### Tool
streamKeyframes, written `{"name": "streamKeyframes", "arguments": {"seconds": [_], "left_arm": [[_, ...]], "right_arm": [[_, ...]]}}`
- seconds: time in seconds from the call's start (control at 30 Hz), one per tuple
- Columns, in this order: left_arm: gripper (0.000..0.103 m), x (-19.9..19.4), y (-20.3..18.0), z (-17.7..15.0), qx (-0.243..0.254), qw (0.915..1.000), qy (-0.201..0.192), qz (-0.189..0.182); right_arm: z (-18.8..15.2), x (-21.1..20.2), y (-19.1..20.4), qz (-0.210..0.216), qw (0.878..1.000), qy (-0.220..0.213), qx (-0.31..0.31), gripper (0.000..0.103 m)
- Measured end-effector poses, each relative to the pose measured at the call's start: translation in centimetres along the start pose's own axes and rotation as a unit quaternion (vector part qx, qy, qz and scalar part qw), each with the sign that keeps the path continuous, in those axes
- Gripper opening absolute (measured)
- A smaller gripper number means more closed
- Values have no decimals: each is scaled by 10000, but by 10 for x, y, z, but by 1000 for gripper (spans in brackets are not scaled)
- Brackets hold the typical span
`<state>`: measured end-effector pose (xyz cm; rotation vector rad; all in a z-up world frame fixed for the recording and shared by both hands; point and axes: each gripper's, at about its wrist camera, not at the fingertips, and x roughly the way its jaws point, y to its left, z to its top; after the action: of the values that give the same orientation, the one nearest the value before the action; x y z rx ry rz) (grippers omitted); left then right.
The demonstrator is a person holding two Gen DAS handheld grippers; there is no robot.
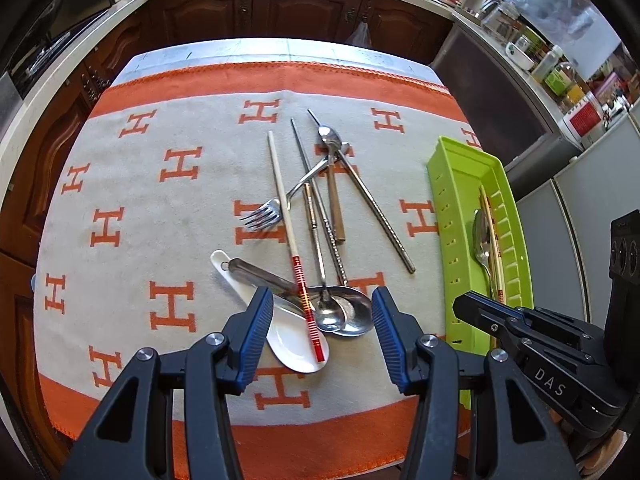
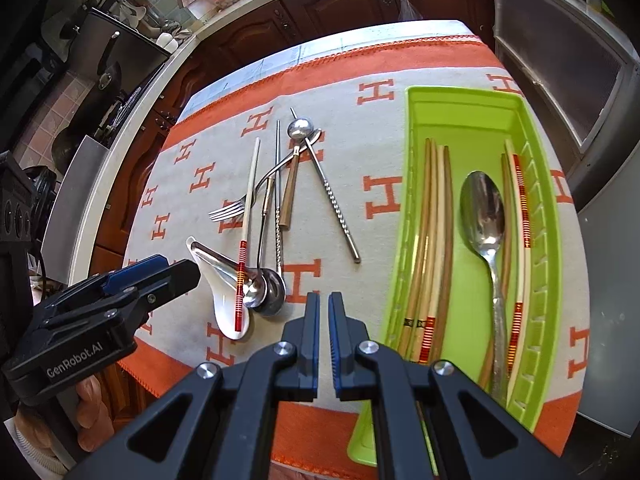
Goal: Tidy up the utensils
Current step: 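Grasp the white chopstick with the left gripper while the right grasps a steel chopstick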
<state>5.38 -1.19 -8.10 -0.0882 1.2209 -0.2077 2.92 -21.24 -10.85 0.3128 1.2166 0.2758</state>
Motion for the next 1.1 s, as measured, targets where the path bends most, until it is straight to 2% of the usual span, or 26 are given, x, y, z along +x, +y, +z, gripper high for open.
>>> {"name": "streamKeyframes", "arguments": {"seconds": [0.13,0.37,0.43,0.5,0.6,0.83,1.1], "left_arm": [[49,4,16,4,-194,9997,-33,-125],[49,16,43,18,-602,9965,5,-581],[44,21,51,22,-745,9946,54,-727],[34,26,58,28,-887,9921,130,-877],[32,34,63,36,-1019,9899,180,-968],[32,56,52,50,-870,9918,286,-891],[31,85,36,48,-700,9941,524,-648]], "right_arm": [[5,8,6,64,10000,36,-45,6],[18,23,15,120,9998,63,-139,6],[23,27,17,128,9998,62,-154,6],[29,30,18,123,9998,62,-164,6],[37,35,19,110,9998,57,-167,6],[57,49,16,80,9998,85,-161,6],[79,71,8,-68,9995,162,-247,6]]}}
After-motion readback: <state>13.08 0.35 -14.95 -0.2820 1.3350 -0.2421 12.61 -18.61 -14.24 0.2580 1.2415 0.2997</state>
